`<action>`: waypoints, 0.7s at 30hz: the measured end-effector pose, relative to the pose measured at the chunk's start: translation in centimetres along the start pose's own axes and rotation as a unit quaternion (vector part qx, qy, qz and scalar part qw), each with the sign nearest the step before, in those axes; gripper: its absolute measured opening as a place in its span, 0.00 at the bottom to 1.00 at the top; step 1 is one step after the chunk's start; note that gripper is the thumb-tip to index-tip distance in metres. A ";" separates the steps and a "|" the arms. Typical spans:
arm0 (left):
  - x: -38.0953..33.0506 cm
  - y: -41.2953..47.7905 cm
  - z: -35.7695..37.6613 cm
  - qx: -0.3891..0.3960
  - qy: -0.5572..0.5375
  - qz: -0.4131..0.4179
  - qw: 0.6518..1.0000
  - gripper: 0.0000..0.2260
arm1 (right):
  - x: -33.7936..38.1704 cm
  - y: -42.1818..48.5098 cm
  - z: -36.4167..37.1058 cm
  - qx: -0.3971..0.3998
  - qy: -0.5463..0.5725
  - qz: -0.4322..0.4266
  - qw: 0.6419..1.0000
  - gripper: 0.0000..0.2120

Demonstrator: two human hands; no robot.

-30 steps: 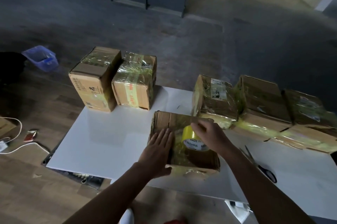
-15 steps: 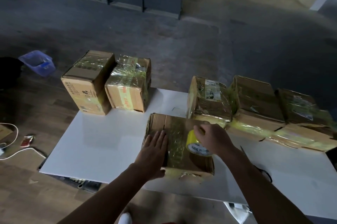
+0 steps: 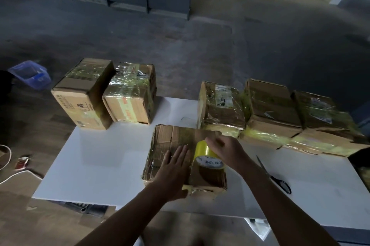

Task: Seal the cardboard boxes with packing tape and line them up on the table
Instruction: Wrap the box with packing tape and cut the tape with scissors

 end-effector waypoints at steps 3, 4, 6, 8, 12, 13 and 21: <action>0.1 -0.1 0.1 0.000 0.007 0.000 1.000 0.52 | 0.3 0.2 -2.2 -0.043 -0.128 -0.066 0.989 0.20; 0.0 0.0 0.1 -0.001 0.006 0.001 1.000 0.52 | 0.0 0.1 -2.8 -0.050 -0.153 -0.069 0.985 0.20; -0.1 0.2 0.1 0.000 0.005 0.001 1.000 0.52 | -0.4 0.0 -3.3 -0.057 -0.188 -0.064 0.978 0.21; -0.1 0.2 0.1 0.009 0.010 -0.005 1.000 0.53 | -0.4 0.2 -3.1 -0.052 -0.222 -0.050 0.972 0.21; -2.0 1.1 -1.5 0.017 0.030 -0.006 0.999 0.51 | 0.2 0.0 -2.1 -0.039 -0.253 -0.024 0.966 0.20; -2.9 1.5 -1.8 0.012 0.024 0.004 1.000 0.50 | 0.4 -0.3 -1.8 -0.040 -0.259 -0.029 0.965 0.20; -3.9 2.3 -0.5 0.022 0.015 -0.005 1.000 0.51 | -3.4 -1.6 -3.2 0.030 0.087 0.087 0.992 0.18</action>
Point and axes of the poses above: each hand's wrist, its own y-axis towards the middle knuckle, its own z-axis out of the palm, x = y × z, the point moved 7 cm from there along y, towards the middle knuckle, and after that the axes turned 5 degrees about z, right-handed, at the moved point
